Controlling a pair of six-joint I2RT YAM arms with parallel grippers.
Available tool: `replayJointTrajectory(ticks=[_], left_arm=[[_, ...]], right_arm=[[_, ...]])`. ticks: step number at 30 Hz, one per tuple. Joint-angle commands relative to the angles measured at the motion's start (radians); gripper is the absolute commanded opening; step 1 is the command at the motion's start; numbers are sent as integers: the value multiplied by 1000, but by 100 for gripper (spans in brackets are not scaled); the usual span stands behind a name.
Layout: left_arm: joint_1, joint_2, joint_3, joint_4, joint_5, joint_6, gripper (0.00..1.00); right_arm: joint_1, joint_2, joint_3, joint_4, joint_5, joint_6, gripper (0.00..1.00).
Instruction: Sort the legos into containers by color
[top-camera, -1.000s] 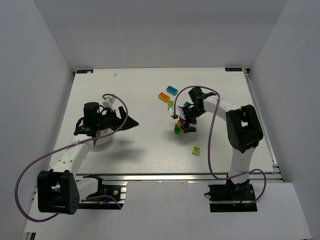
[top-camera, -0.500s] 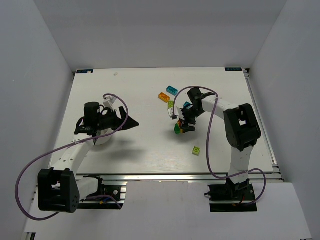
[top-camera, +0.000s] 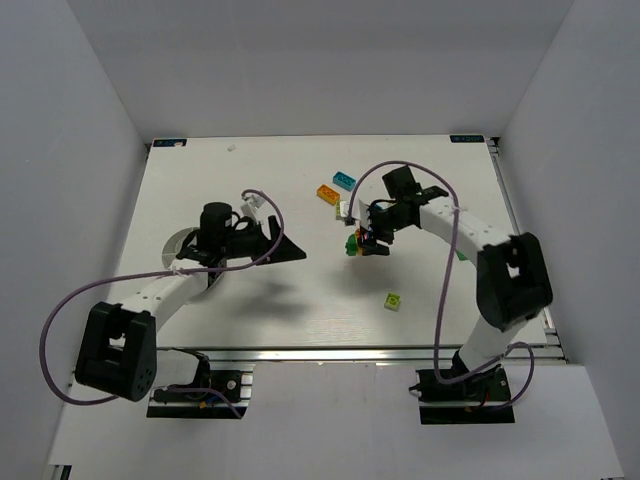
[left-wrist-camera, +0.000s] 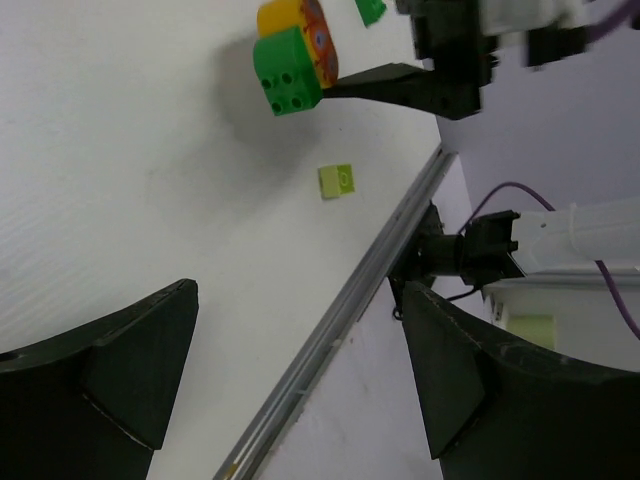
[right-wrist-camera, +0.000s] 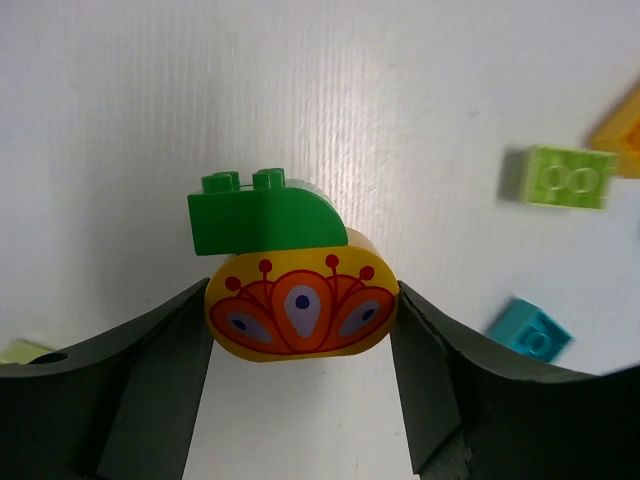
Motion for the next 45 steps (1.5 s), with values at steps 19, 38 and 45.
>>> replayJointTrajectory(ticks=[19, 38, 45], left_arm=[[-305, 205, 222, 198, -200, -242, 91], [-366, 227, 299, 60, -230, -210, 66], [-366, 226, 290, 75, -212, -219, 57]], right_arm=[[133, -470, -234, 267, -38, 476, 2], [136, -519, -266, 295, 37, 496, 1], [133, -526, -277, 298, 37, 495, 2]])
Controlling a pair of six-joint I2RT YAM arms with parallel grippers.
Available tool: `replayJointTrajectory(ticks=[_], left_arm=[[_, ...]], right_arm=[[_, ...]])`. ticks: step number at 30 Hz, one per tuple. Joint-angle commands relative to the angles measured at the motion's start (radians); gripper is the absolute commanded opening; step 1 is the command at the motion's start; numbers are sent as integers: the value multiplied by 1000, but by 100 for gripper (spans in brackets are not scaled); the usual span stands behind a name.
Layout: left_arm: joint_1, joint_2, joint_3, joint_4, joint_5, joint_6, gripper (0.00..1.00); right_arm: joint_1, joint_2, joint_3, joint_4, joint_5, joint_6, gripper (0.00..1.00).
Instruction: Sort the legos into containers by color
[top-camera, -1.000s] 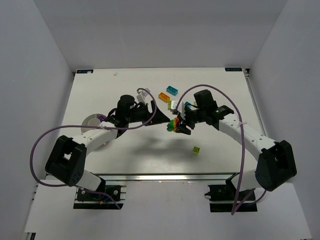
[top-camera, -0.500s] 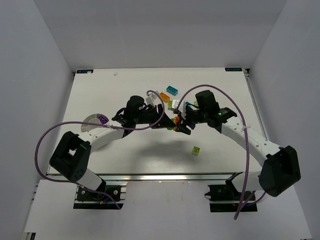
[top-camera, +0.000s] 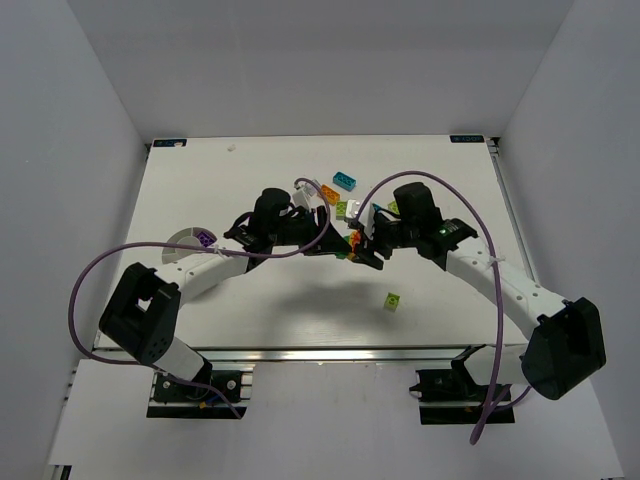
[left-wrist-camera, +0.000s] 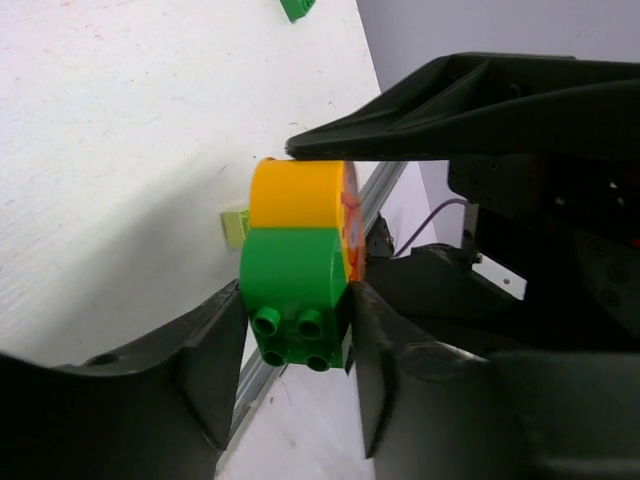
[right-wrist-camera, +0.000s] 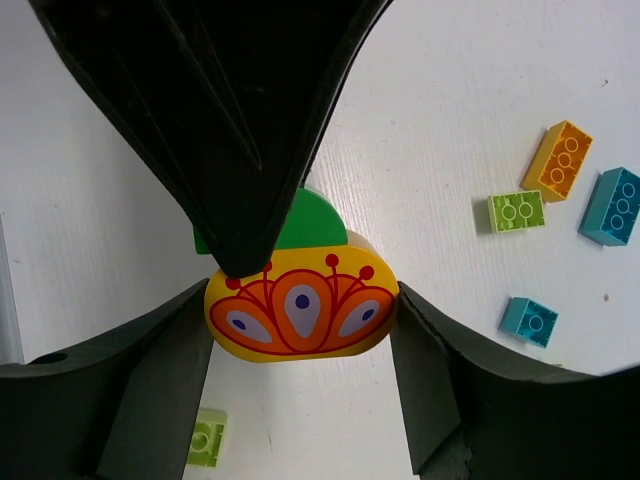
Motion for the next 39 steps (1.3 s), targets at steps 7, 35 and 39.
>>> replayJointTrajectory(ticks=[7, 35, 39], left_arm=[[4, -28, 31, -4, 16, 7, 11], [204, -370, 298, -969, -1184, 243, 0], [233, -375, 302, -1053, -1364, 209, 0]], right_arm=[[-3, -27, -14, 47, 4, 5, 2], [-43, -131, -166, 189, 70, 104, 0], [-44, -165, -188, 193, 38, 110, 0]])
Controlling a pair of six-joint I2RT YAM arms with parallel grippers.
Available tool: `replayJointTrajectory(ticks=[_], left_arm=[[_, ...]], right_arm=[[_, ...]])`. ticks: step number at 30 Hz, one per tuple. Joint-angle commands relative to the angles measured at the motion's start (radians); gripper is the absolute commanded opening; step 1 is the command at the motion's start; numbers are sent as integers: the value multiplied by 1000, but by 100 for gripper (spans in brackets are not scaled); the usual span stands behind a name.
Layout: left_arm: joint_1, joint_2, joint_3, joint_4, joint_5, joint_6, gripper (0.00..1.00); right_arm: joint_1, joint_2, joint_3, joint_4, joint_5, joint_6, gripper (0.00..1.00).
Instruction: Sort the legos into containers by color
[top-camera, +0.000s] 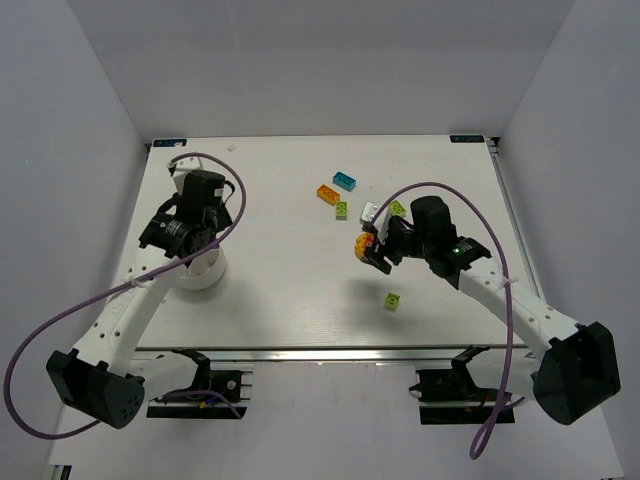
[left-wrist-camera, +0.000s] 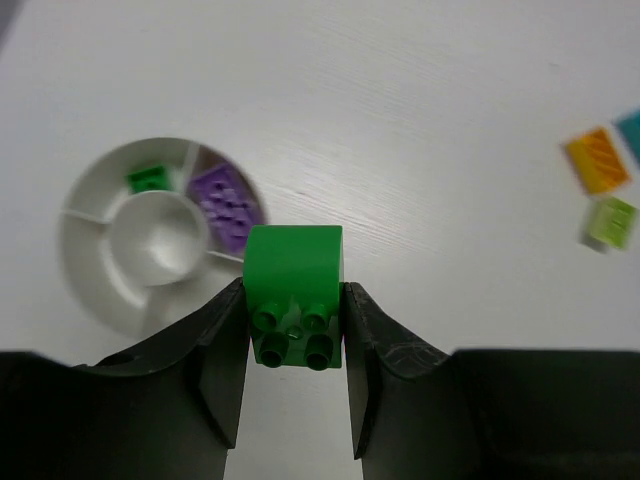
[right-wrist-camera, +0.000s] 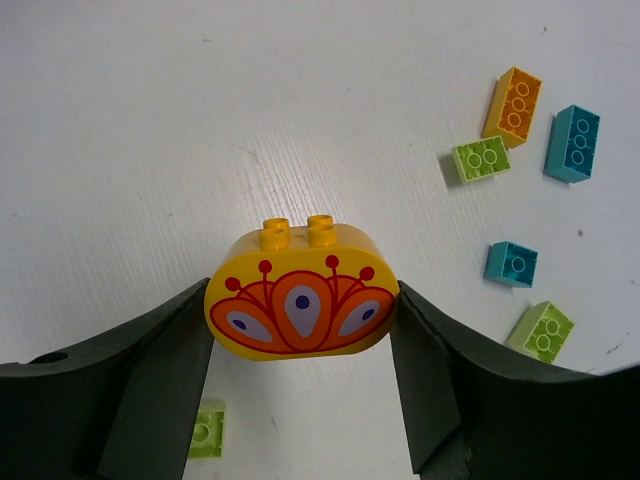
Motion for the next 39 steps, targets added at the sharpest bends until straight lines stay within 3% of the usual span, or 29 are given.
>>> replayJointTrajectory(ticks=[1, 7, 15, 23, 30, 39], left_arm=[[32, -1, 20, -162, -299, -24, 0], [122, 71, -13, -133, -439, -24, 0], [271, 167, -21, 20, -459, 34, 0], [386, 270, -22, 109, -326, 57, 0], [417, 321, -32, 143, -212, 87, 0], [426, 362, -55, 152, -181, 114, 0]], right_arm=[[-8, -49, -20, 45, -45, 20, 0], [-6, -78, -29, 39, -76, 22, 0], [-6, -92, -37, 31, -112, 22, 0], [-8, -92, -38, 27, -126, 20, 0], [-6, -81, -38, 16, -145, 12, 0], [-6, -72, -31, -1, -163, 6, 0]])
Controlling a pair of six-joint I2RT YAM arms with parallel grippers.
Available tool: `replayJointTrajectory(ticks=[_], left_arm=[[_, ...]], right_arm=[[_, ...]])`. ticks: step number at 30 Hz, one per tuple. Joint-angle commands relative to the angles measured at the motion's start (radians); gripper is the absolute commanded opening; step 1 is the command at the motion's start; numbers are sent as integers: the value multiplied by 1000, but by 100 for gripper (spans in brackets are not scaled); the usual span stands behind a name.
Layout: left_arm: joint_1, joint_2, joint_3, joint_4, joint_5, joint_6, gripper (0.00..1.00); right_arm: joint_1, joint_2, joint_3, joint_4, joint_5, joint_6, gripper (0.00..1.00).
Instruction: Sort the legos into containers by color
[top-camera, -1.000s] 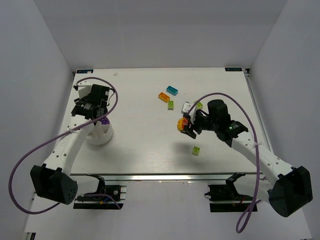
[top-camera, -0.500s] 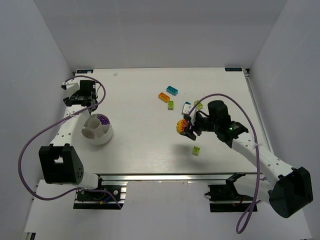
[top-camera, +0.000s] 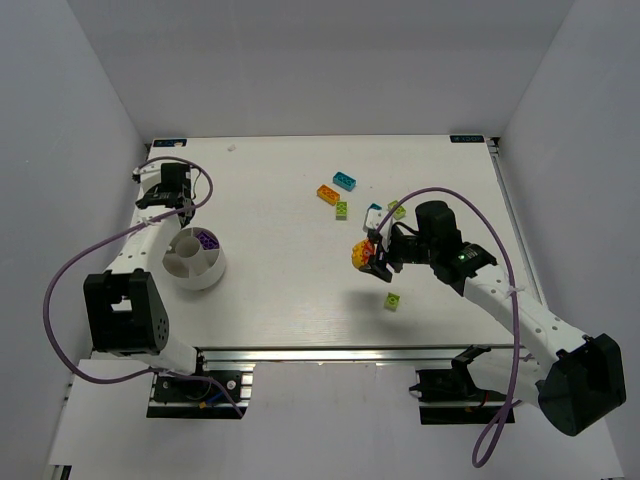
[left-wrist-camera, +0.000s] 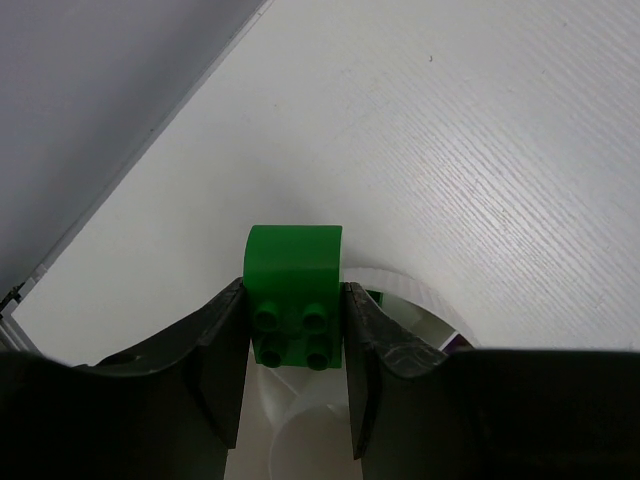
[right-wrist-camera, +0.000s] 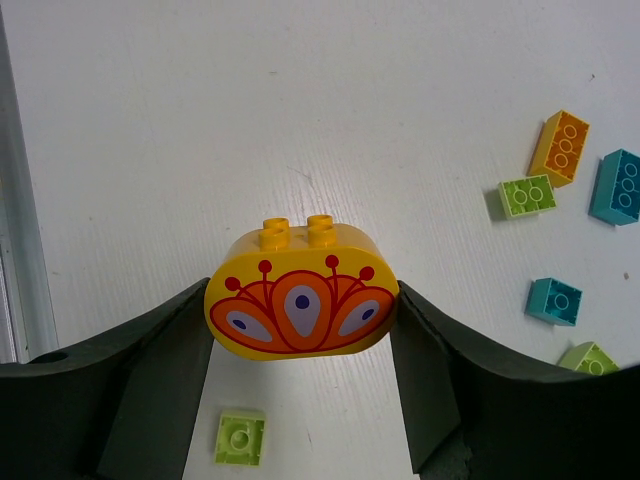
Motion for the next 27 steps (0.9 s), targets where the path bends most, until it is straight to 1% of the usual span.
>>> replayJointTrajectory(ticks=[1, 4, 9, 15, 21, 22, 26, 27], left_arm=[[9, 12, -13, 18, 38, 41, 0], [9, 19, -17, 26, 60, 67, 0], [9, -9, -28, 44, 138, 104, 0], [9, -23, -36, 14, 166, 87, 0], [9, -50, -76, 6, 206, 45, 0], [9, -49, -79, 6, 210, 40, 2], [9, -50, -82, -6, 212, 18, 6], [9, -55, -80, -6, 212, 17, 8]], right_arm=[[-5, -2, 10, -1, -34, -10, 0], [-5, 4, 12, -8, -38, -13, 0], [-5, 11, 15, -16, -45, -17, 0], [0, 12, 15, -16, -49, -19, 0], [-2, 12, 13, -16, -51, -22, 0], [-2, 14, 13, -16, -52, -21, 0], [-2, 11, 13, -13, -51, -21, 0], [-2, 11, 12, -16, -51, -24, 0]])
